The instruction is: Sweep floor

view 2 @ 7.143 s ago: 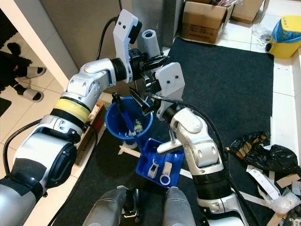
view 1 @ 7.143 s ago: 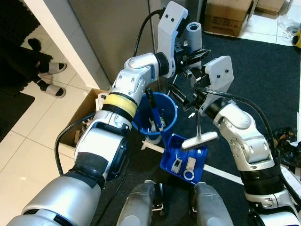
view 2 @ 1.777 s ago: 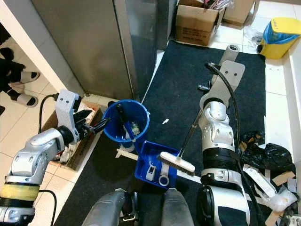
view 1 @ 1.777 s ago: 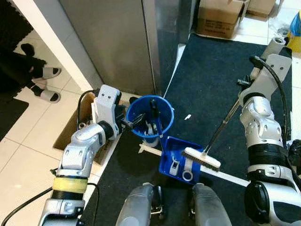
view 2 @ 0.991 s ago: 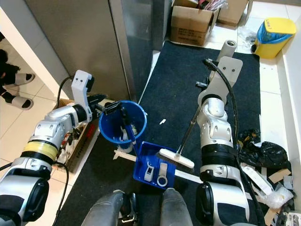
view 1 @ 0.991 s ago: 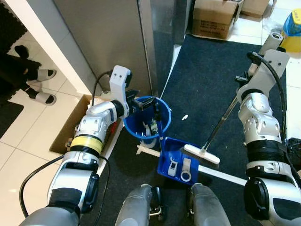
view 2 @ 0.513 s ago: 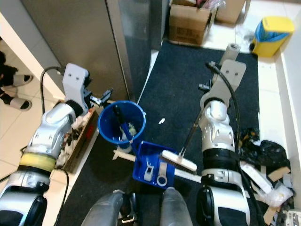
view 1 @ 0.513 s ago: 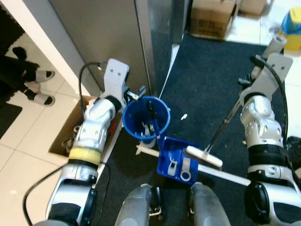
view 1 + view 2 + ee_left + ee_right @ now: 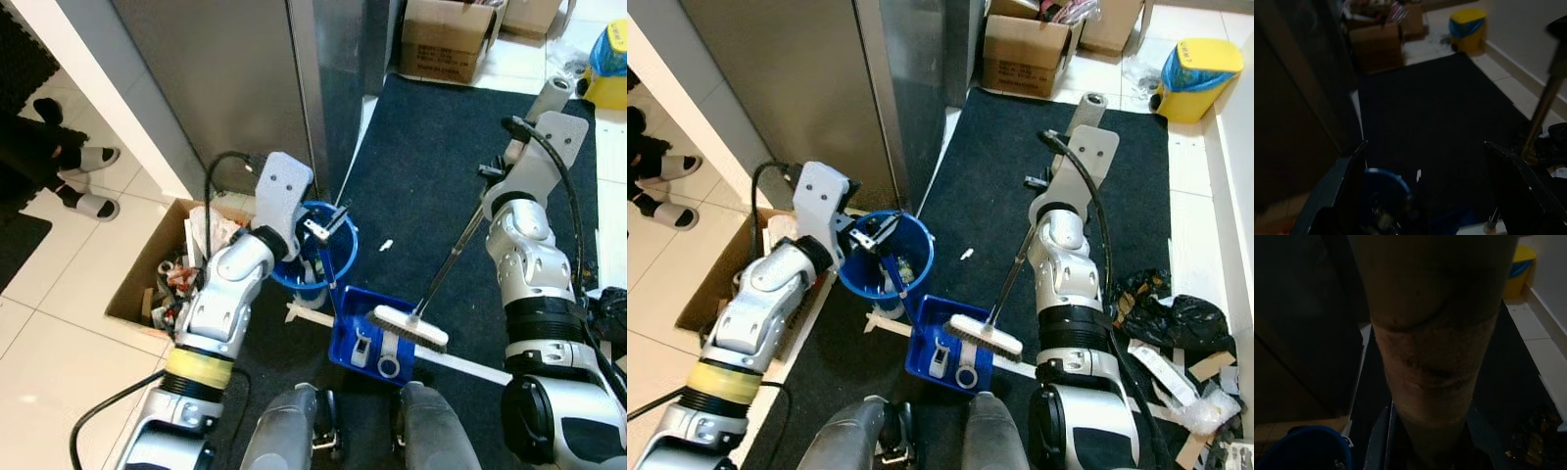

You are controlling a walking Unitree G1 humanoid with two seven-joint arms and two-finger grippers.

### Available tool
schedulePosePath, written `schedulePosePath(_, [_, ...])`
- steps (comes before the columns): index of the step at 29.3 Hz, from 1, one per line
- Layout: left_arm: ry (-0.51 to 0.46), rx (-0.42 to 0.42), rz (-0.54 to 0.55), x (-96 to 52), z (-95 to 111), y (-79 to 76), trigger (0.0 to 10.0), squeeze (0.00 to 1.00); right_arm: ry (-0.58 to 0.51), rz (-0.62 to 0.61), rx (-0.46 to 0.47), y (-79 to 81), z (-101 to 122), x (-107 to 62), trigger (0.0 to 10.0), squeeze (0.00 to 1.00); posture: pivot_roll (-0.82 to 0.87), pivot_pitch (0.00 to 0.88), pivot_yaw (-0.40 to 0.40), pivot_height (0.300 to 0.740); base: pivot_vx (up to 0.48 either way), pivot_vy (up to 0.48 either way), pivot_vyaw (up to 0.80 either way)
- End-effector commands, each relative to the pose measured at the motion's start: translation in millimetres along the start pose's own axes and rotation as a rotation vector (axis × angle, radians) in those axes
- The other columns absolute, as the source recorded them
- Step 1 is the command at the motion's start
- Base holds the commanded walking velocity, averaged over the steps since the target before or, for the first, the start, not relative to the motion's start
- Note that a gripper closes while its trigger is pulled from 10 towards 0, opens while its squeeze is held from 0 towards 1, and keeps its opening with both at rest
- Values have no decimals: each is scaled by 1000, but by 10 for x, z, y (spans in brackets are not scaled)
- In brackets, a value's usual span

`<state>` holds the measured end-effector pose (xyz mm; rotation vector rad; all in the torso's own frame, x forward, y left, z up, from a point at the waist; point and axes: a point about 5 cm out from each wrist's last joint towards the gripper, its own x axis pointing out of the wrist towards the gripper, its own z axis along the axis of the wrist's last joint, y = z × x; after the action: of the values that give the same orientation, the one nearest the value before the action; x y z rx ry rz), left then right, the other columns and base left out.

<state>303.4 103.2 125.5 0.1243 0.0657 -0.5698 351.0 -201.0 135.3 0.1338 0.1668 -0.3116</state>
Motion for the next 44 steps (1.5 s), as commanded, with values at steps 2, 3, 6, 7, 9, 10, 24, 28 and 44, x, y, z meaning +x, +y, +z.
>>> schedulePosePath(2, [80,-16,87,-45,-222,24,10000,0,-34,-10,0,-39,40,-11,10000,0,-33,51,95,740,0,0,0])
schedulePosePath(3, [90,5,99,-50,-249,20,10000,0,-34,-10,0,-45,40,-10,10000,0,-42,49,92,740,0,0,0])
schedulePosePath(6, [99,13,100,-55,-273,8,10000,0,-35,-10,-1,-46,43,-10,10000,0,-42,49,92,740,0,0,0])
schedulePosePath(7, [112,-4,100,-58,-310,-8,10000,0,-35,-10,-2,-48,44,-7,10000,0,-40,48,89,740,0,0,0])
schedulePosePath(9, [119,-36,86,-52,-353,-35,10000,0,-35,-9,-3,-41,47,-2,10000,0,-39,47,84,740,0,0,0])
schedulePosePath(10, [125,-65,78,-34,-392,-53,10000,0,-36,-4,-4,-20,53,3,10000,0,-40,47,83,740,0,0,0])
schedulePosePath(24, [210,-113,140,149,-612,90,10000,0,-46,7,-7,9,88,-10,10000,0,-70,83,87,740,0,0,0])
schedulePosePath(28, [218,-123,155,203,-636,121,10000,0,-43,1,-10,-11,71,-34,10000,0,-82,99,89,740,0,0,0])
schedulePosePath(44, [258,-219,237,441,-604,162,2980,0,-51,5,-19,1,119,-49,10000,0,-113,121,92,740,0,0,0])
